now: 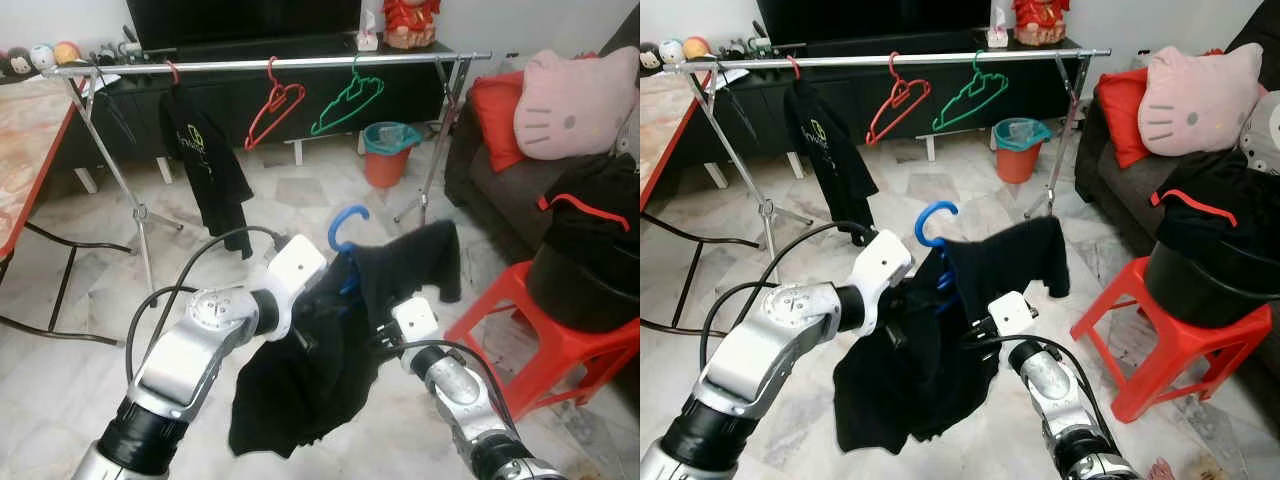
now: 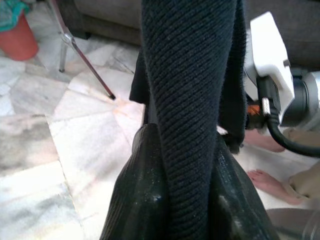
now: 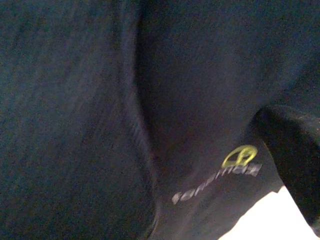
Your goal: Hang hanger
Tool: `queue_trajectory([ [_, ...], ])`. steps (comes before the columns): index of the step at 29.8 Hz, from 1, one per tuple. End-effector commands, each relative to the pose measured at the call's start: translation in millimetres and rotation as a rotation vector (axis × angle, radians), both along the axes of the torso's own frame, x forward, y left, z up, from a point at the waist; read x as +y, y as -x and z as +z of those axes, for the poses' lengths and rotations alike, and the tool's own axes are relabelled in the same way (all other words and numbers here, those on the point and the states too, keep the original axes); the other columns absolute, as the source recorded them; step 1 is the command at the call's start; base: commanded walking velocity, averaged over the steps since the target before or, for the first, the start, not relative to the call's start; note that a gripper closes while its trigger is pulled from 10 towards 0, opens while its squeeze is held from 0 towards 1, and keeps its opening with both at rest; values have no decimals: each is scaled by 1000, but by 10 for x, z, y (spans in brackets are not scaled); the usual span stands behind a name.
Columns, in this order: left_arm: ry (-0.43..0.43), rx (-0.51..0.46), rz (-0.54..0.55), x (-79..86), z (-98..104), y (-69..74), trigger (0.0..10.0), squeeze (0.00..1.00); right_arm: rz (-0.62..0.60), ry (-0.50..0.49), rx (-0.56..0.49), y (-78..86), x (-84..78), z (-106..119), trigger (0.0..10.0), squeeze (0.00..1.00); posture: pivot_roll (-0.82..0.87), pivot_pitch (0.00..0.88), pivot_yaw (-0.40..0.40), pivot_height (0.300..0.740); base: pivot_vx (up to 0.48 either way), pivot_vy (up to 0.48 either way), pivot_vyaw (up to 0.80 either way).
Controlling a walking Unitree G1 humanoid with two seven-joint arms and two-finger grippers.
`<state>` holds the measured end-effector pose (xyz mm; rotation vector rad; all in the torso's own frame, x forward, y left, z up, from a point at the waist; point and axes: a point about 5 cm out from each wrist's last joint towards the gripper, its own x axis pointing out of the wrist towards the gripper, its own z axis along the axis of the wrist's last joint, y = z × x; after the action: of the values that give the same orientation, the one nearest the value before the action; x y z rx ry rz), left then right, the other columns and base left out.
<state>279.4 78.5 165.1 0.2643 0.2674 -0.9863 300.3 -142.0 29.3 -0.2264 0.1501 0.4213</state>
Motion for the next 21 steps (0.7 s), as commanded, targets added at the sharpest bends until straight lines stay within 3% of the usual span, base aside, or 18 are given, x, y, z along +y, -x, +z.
queue_trajectory([
  [1,-4,-40,-16,-19,89,20,10000,0,-26,-5,-1,-42,-28,30,0,0,38,0,-10,740,0,0,0],
  [11,-33,-20,17,42,66,8,10000,0,-53,-4,2,-48,-77,28,0,0,38,0,-11,740,0,0,0],
  [21,-226,-37,76,355,-65,-17,10000,0,-50,7,1,-58,-79,35,0,0,41,0,-13,740,0,0,0],
])
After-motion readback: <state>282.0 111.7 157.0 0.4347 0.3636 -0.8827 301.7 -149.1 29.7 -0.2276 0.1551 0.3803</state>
